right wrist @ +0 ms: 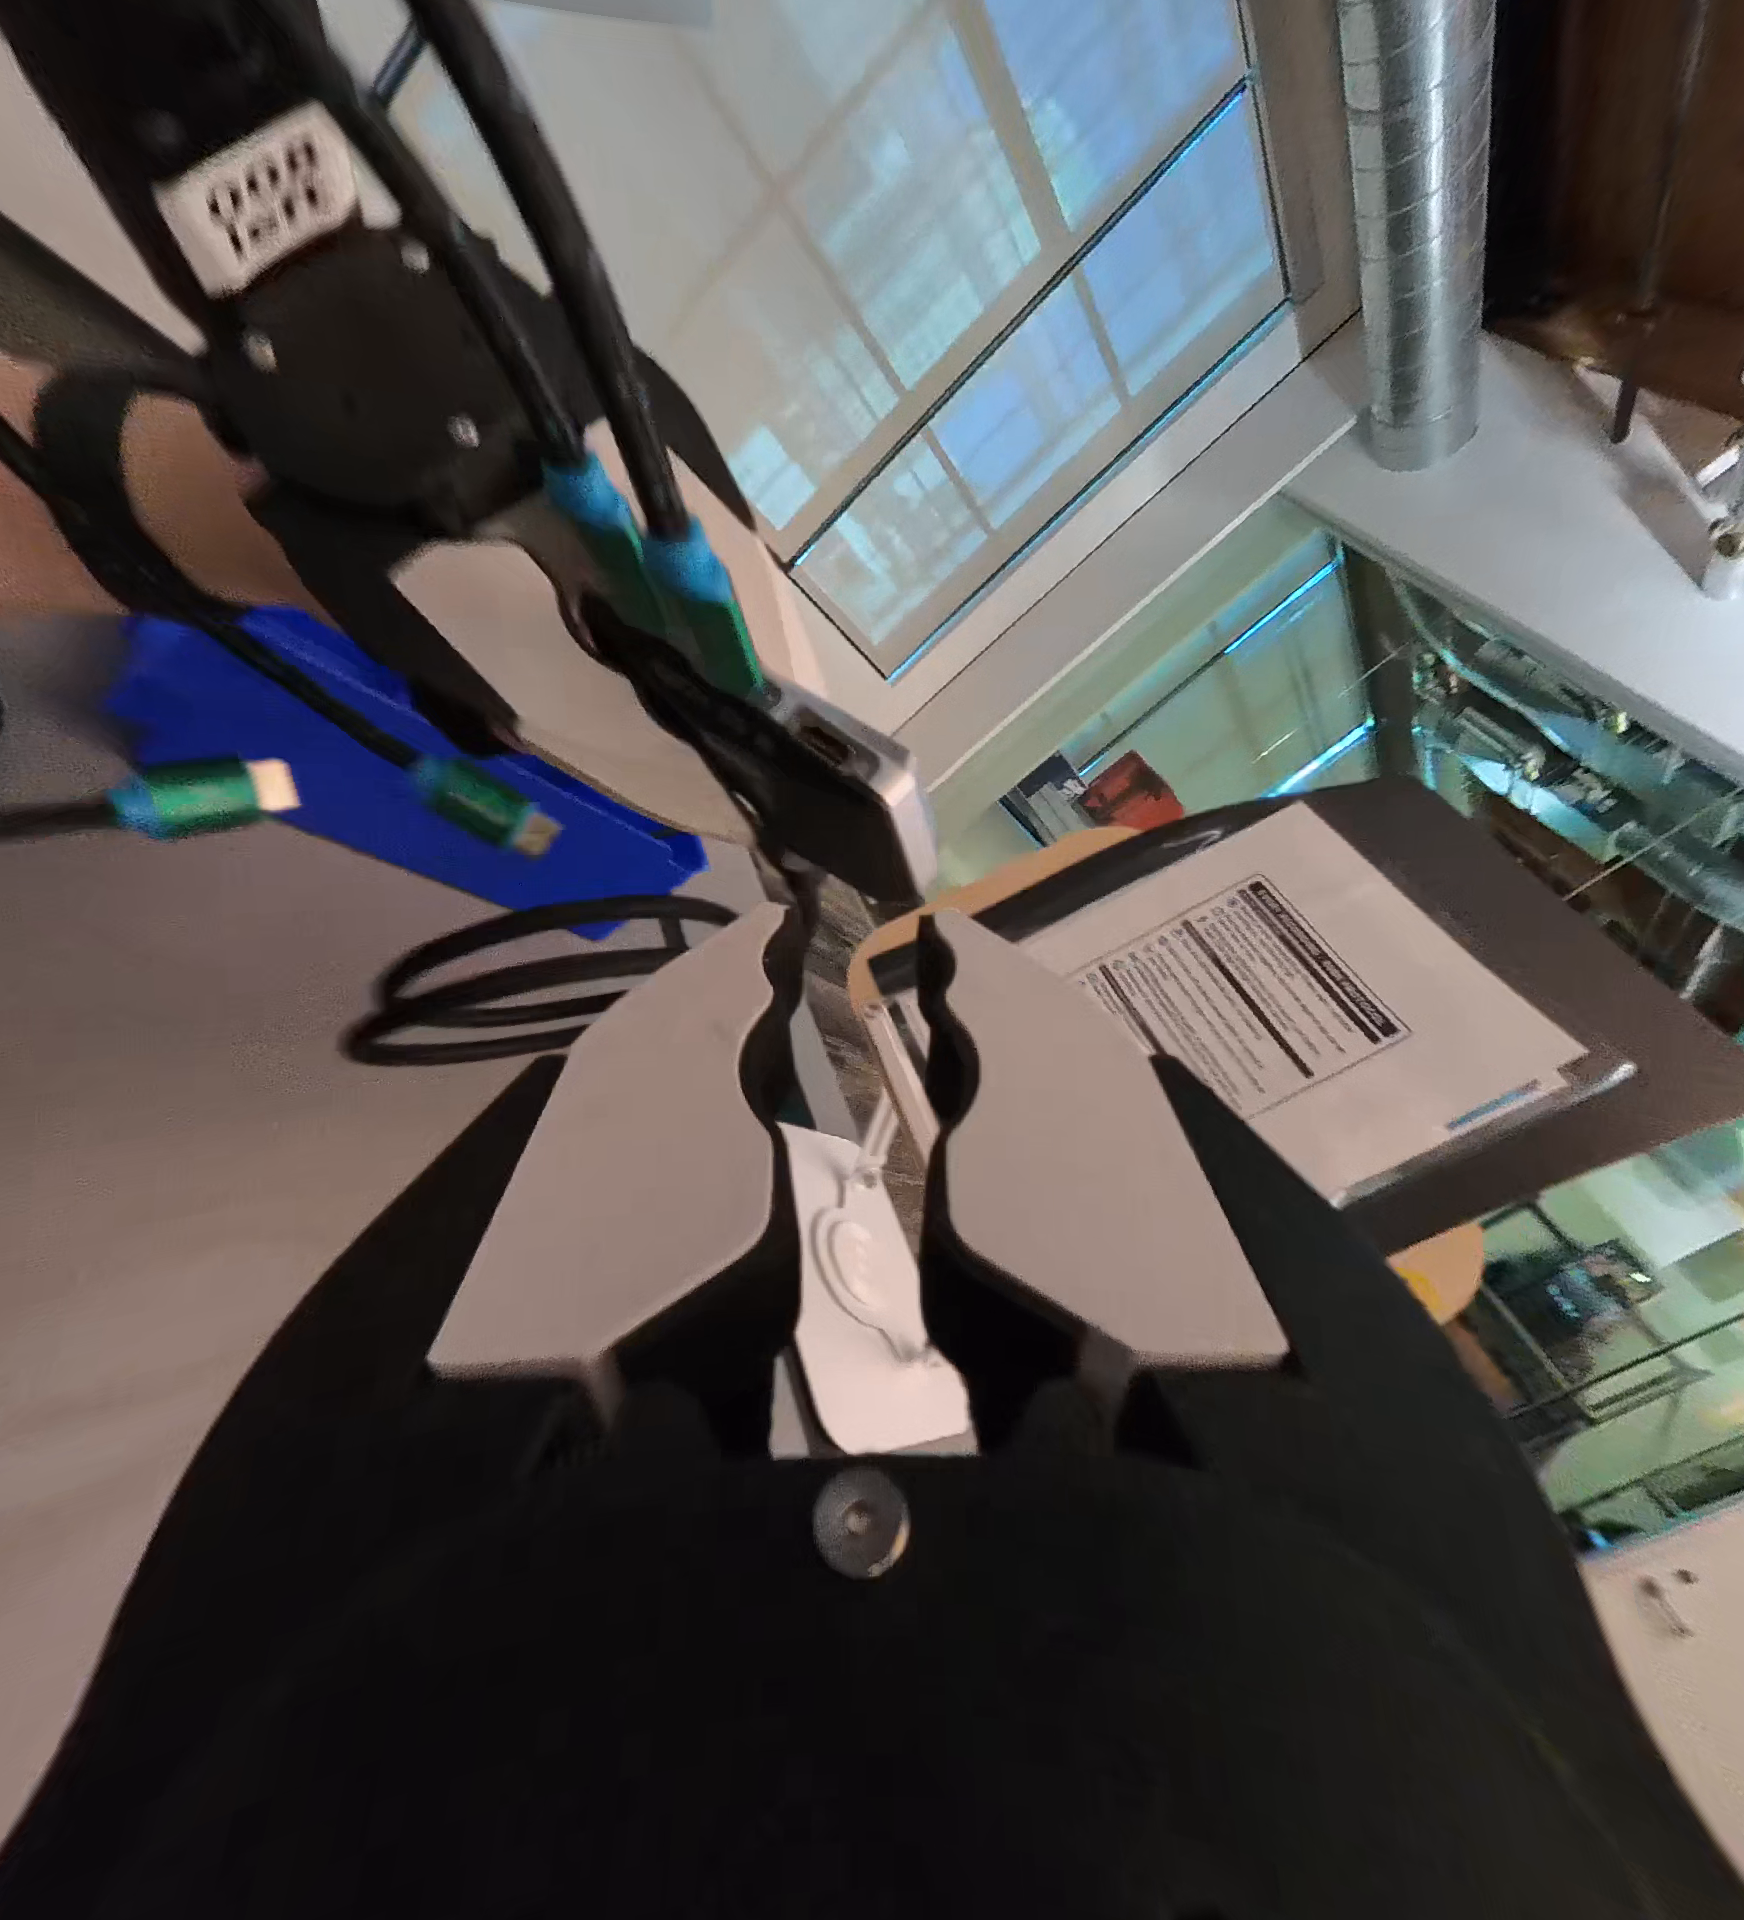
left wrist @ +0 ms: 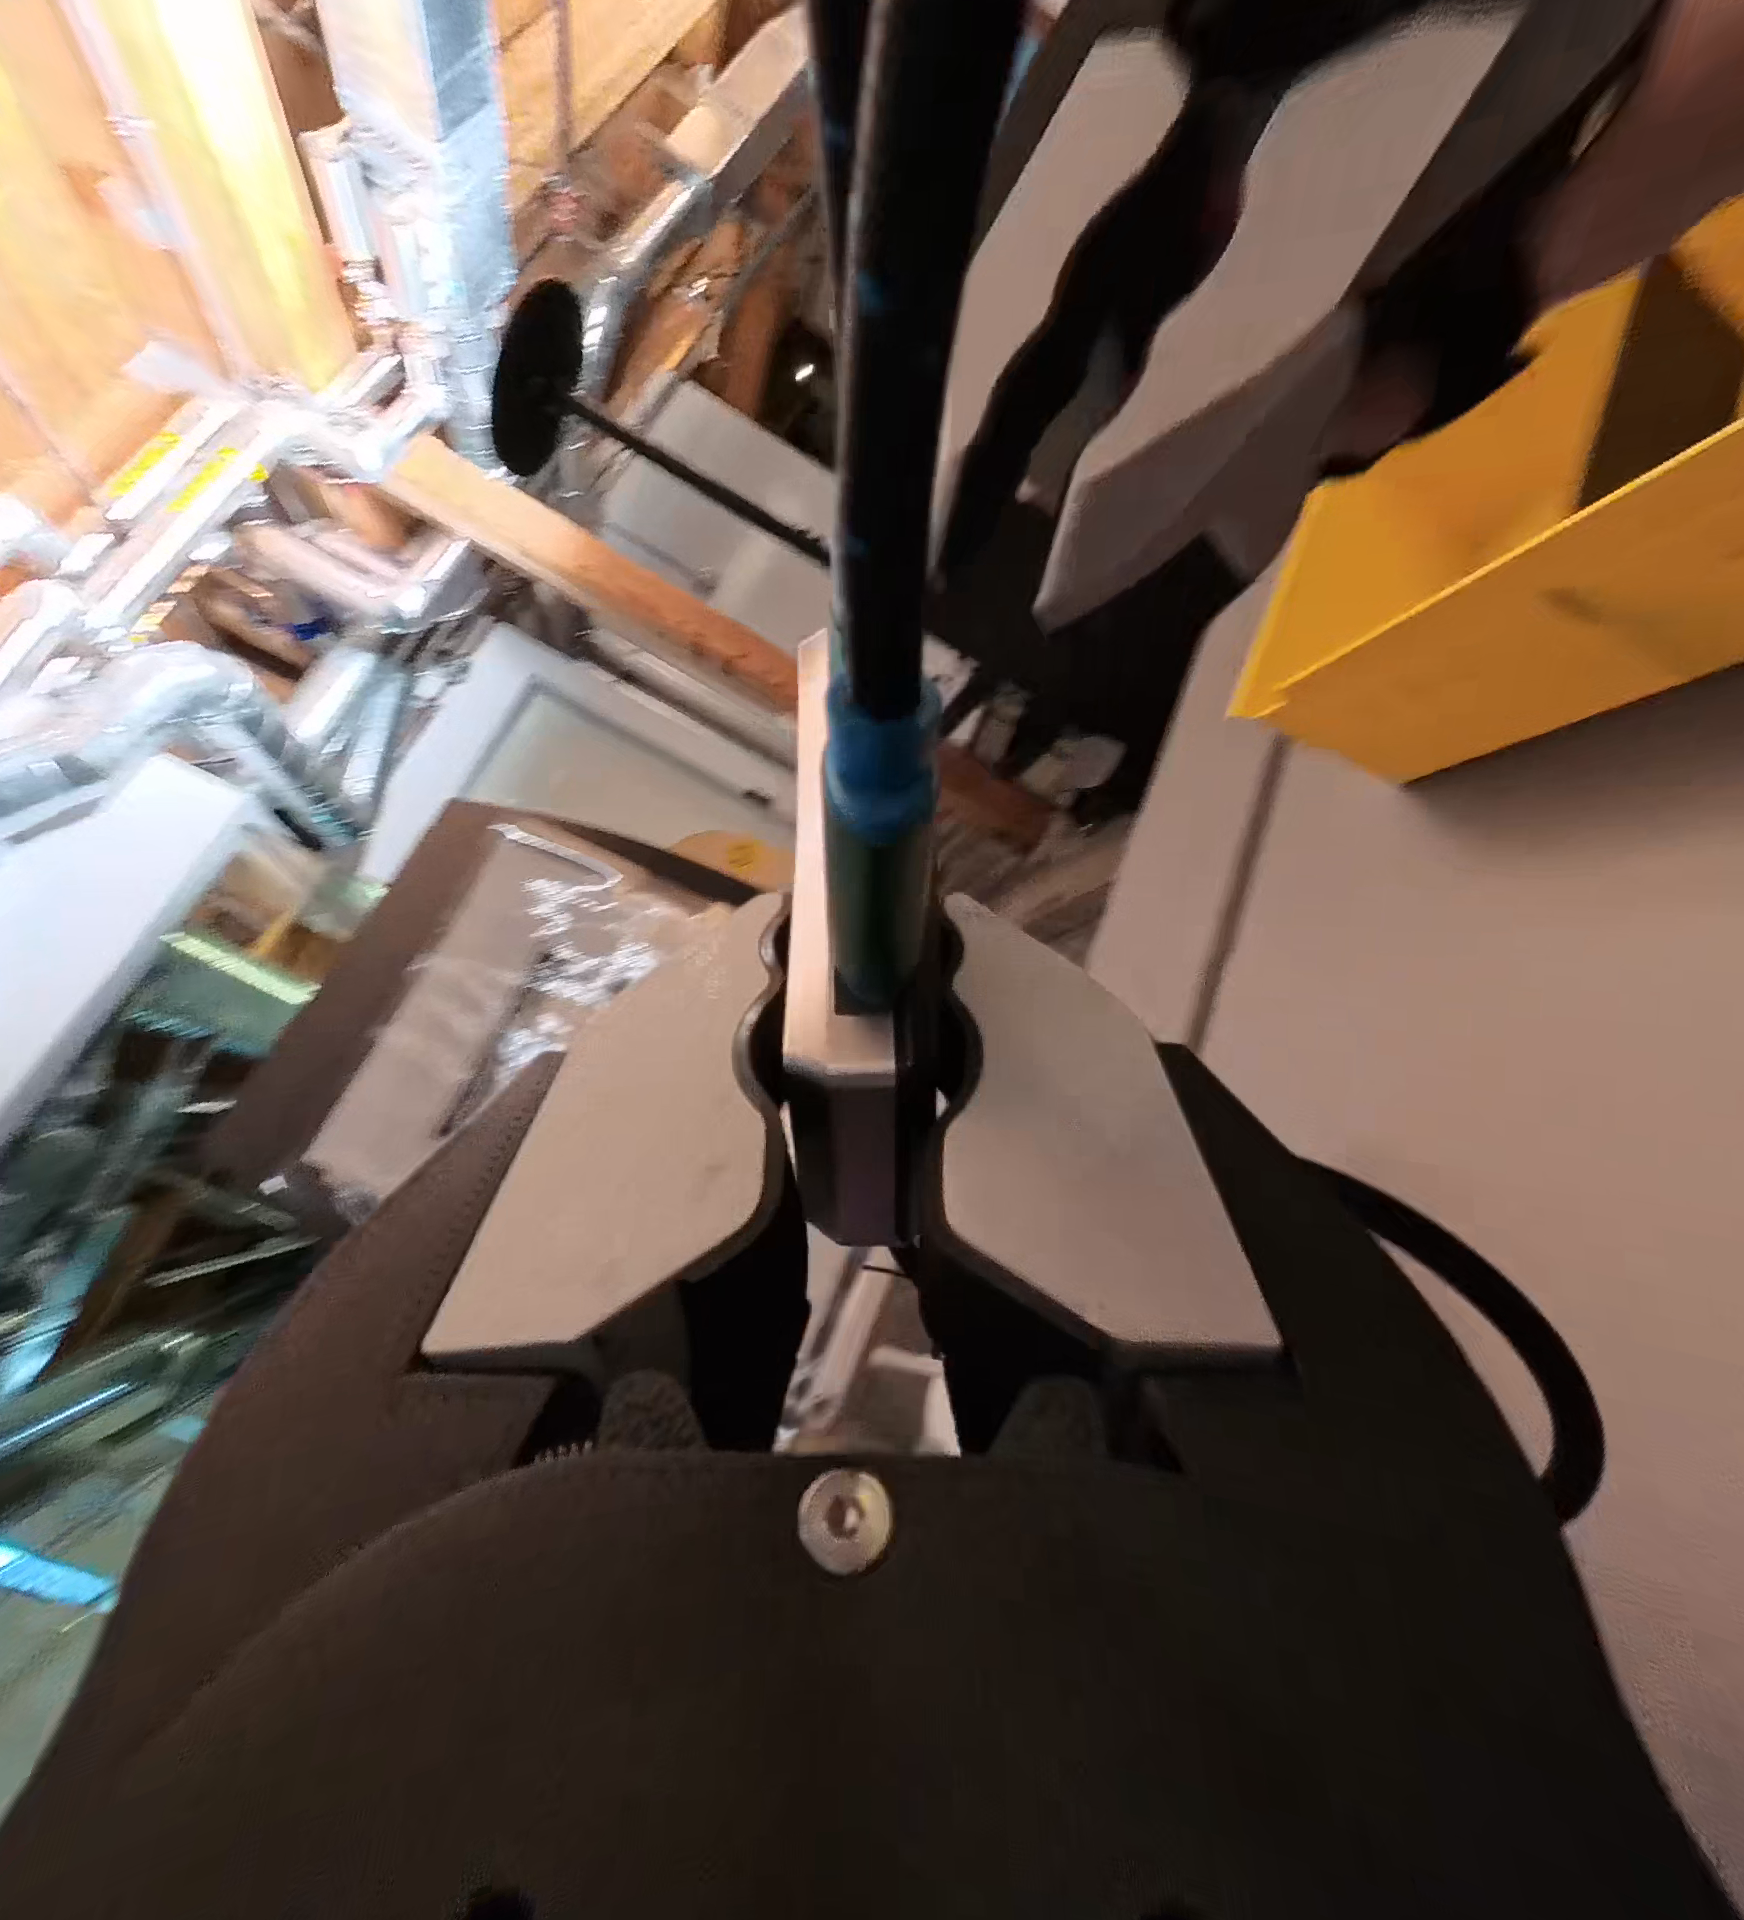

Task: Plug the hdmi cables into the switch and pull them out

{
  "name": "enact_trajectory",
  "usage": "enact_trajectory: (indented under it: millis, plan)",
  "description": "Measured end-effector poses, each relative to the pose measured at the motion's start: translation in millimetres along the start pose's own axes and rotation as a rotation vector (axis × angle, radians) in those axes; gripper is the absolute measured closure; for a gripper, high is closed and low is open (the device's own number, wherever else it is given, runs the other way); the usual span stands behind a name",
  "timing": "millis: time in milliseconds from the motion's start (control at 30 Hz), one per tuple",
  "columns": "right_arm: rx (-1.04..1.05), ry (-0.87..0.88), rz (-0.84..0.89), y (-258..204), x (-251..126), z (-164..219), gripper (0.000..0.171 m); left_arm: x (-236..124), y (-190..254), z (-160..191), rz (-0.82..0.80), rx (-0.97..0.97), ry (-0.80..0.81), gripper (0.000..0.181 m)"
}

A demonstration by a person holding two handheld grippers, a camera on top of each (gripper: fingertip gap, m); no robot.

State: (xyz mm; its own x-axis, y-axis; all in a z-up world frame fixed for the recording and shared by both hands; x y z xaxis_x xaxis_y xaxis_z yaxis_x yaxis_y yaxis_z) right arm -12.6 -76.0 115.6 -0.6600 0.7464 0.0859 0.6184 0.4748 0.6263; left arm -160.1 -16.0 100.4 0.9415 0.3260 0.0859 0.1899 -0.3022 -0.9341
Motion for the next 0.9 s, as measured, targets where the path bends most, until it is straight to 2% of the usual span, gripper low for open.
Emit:
enact_trajectory:
  millis: [33, 133, 267, 400, 467, 567, 900]
  plan:
    - [0.016, -0.006, -0.009, -4, 3, -8, 0.151, -1, -4, 2, -0.043, 0.034, -0.034, 0.159]
    - [-0.023, -0.049, -0.007, -23, 16, -28, 0.153, -2, -10, 10, -0.158, 0.135, -0.135, 0.159]
    - [-0.081, -0.111, 0.01, -46, 34, -37, 0.157, -3, -17, 17, -0.248, 0.136, -0.208, 0.159]
    - [-0.018, -0.022, 0.111, -55, 46, -44, 0.153, -5, -24, 18, -0.328, 0.135, -0.255, 0.159]
    - [0.014, 0.049, 0.162, -58, 48, -48, 0.153, -4, -24, 16, -0.35, 0.142, -0.271, 0.159]
    - [0.005, 0.048, 0.241, -58, 50, -48, 0.151, 0, -20, 12, -0.365, 0.177, -0.292, 0.159]
    - [0.143, 0.033, 0.263, -53, 51, -42, 0.159, 9, -11, 15, -0.391, 0.243, -0.328, 0.161]
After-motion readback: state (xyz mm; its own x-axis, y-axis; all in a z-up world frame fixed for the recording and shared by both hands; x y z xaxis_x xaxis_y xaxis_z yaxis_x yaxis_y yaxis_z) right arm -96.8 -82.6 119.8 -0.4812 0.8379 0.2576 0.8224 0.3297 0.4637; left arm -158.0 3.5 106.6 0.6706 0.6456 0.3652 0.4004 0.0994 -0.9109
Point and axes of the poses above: each gripper's, where its closed fingertips meet, x out along the fingers, z out of its underside, y = z × x across the jaws, the point moved 7 cm from there along -x, back along the fingers, and after that the axes turned 9 degrees about x, right-handed, at the moved point
